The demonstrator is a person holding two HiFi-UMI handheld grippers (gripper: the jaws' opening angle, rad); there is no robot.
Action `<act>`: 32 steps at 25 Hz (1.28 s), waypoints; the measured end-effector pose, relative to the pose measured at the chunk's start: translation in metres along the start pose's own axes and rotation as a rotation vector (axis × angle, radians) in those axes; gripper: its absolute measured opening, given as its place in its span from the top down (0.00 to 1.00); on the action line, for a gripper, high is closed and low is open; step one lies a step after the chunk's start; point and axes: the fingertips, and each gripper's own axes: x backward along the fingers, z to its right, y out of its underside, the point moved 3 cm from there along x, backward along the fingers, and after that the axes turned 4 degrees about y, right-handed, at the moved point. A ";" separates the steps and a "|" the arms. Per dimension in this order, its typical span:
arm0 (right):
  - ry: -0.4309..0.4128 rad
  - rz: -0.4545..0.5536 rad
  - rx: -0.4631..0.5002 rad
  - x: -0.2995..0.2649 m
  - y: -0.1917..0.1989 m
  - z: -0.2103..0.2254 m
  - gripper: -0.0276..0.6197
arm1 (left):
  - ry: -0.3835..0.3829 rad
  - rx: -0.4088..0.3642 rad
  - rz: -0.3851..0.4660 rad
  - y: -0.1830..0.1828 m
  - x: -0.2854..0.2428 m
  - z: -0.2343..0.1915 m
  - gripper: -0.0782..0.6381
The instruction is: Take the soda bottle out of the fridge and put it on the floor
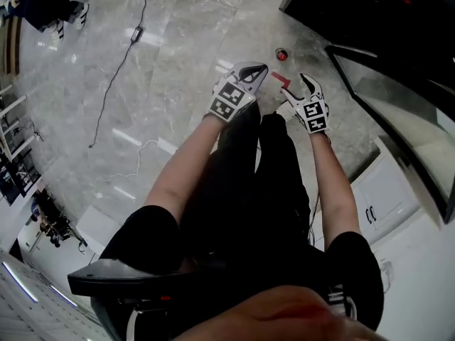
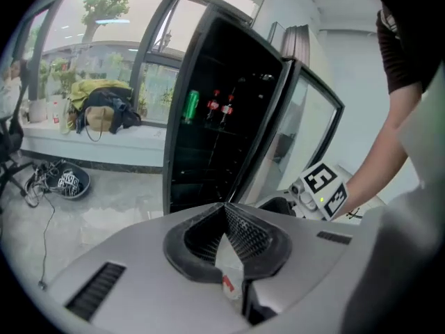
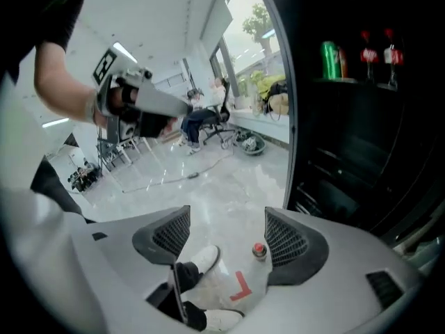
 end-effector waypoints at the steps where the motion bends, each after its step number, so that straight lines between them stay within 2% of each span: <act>1: 0.005 0.049 -0.003 0.022 -0.025 -0.002 0.46 | 0.012 -0.019 0.006 -0.015 0.010 0.012 0.89; 6: 0.012 0.290 -0.012 0.133 -0.140 -0.020 0.46 | 0.063 -0.117 0.053 -0.092 0.070 0.073 0.89; 10: -0.039 0.450 0.023 0.229 -0.212 -0.052 0.48 | 0.113 -0.118 0.160 -0.152 0.124 0.131 0.89; 11: -0.063 0.491 0.043 0.249 -0.230 -0.061 0.55 | 0.126 -0.120 0.189 -0.167 0.137 0.141 0.89; 13: -0.105 0.582 0.063 0.287 -0.264 -0.081 0.78 | 0.148 -0.142 0.238 -0.198 0.161 0.158 0.89; 15: -0.118 0.673 0.056 0.323 -0.294 -0.096 0.91 | 0.167 -0.183 0.286 -0.228 0.182 0.173 0.89; 16: -0.117 0.701 0.052 0.338 -0.305 -0.102 0.94 | 0.175 -0.205 0.312 -0.242 0.191 0.180 0.89; 22: -0.067 0.796 0.041 0.396 -0.354 -0.116 0.94 | 0.229 -0.259 0.451 -0.305 0.232 0.204 0.89; 28: -0.005 0.821 0.080 0.412 -0.382 -0.098 0.94 | 0.250 -0.344 0.489 -0.338 0.237 0.212 0.89; 32: 0.011 0.846 0.089 0.418 -0.396 -0.092 0.94 | 0.257 -0.357 0.502 -0.351 0.239 0.211 0.89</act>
